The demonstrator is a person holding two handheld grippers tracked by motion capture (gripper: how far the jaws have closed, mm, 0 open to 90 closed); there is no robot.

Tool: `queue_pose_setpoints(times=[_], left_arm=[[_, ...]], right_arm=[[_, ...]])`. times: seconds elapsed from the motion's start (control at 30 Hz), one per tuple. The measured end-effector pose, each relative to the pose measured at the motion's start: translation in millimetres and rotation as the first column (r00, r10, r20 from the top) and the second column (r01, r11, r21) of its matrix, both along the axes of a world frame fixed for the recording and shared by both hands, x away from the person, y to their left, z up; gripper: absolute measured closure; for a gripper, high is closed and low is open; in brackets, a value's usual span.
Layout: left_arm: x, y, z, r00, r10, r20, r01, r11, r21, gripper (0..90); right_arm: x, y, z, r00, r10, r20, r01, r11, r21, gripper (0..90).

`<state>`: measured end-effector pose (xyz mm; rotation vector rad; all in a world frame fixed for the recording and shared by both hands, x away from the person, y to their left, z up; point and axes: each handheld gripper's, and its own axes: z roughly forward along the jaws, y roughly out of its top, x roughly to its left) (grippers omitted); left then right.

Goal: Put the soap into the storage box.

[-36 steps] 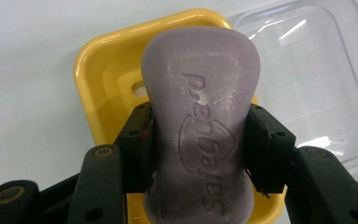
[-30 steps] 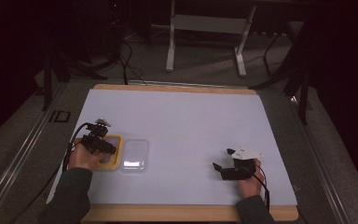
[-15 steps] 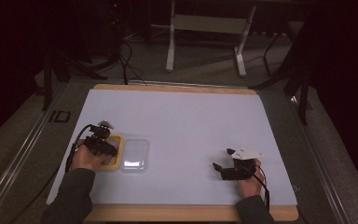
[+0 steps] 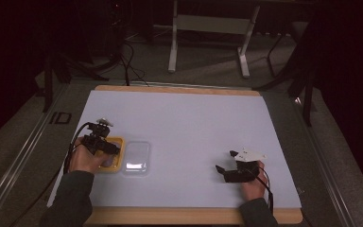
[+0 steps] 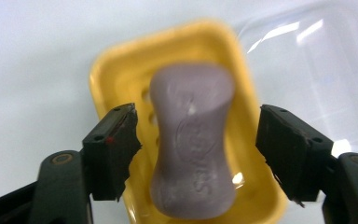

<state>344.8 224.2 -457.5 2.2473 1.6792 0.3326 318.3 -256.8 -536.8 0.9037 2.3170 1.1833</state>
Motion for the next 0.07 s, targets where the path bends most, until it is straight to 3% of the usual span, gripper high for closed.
queue_pose_setpoints(times=[0.07], left_arm=[[-5.8, -6.0, 10.2, 0.9975, -0.039, 0.058, 0.04, 0.9991, -0.017, 30.8]], right_arm=[[0.1, 0.1, 0.0, 1.0, 0.0, -0.001, 0.0, 1.0, -0.002, 14.9]])
